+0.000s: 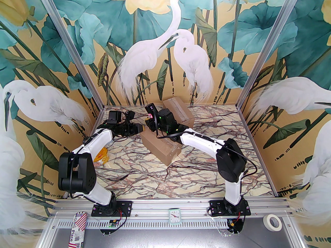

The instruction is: Unpack the express box

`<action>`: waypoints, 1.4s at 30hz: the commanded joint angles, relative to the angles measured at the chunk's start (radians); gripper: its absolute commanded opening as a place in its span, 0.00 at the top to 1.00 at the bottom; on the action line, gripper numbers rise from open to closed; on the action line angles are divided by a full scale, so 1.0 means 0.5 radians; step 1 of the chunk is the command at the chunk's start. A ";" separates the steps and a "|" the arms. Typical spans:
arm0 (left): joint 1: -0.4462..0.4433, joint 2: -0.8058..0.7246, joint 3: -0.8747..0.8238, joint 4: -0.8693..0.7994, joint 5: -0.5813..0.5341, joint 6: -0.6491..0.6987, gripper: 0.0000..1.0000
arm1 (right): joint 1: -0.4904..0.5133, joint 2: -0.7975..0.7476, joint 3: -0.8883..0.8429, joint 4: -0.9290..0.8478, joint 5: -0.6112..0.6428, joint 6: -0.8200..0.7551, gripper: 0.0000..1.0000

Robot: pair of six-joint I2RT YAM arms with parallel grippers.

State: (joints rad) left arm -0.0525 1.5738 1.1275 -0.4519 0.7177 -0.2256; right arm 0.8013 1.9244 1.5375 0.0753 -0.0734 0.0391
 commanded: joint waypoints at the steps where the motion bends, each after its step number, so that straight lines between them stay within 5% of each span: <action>1: 0.005 -0.042 -0.085 -0.159 -0.106 -0.022 0.63 | 0.015 -0.100 -0.070 -0.116 -0.041 -0.052 1.00; 20: -0.048 0.060 0.184 -0.187 0.072 0.065 0.36 | 0.007 -0.088 -0.112 -0.052 -0.142 -0.241 1.00; 42: -0.067 0.283 0.209 -0.230 -0.033 0.139 0.38 | -0.013 -0.146 -0.211 -0.022 -0.046 -0.358 1.00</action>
State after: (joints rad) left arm -0.0872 1.6833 1.2331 -0.5255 0.7555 -0.1867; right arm 0.7990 1.8809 1.4681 0.1013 -0.1230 -0.1291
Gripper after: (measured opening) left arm 0.627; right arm 0.177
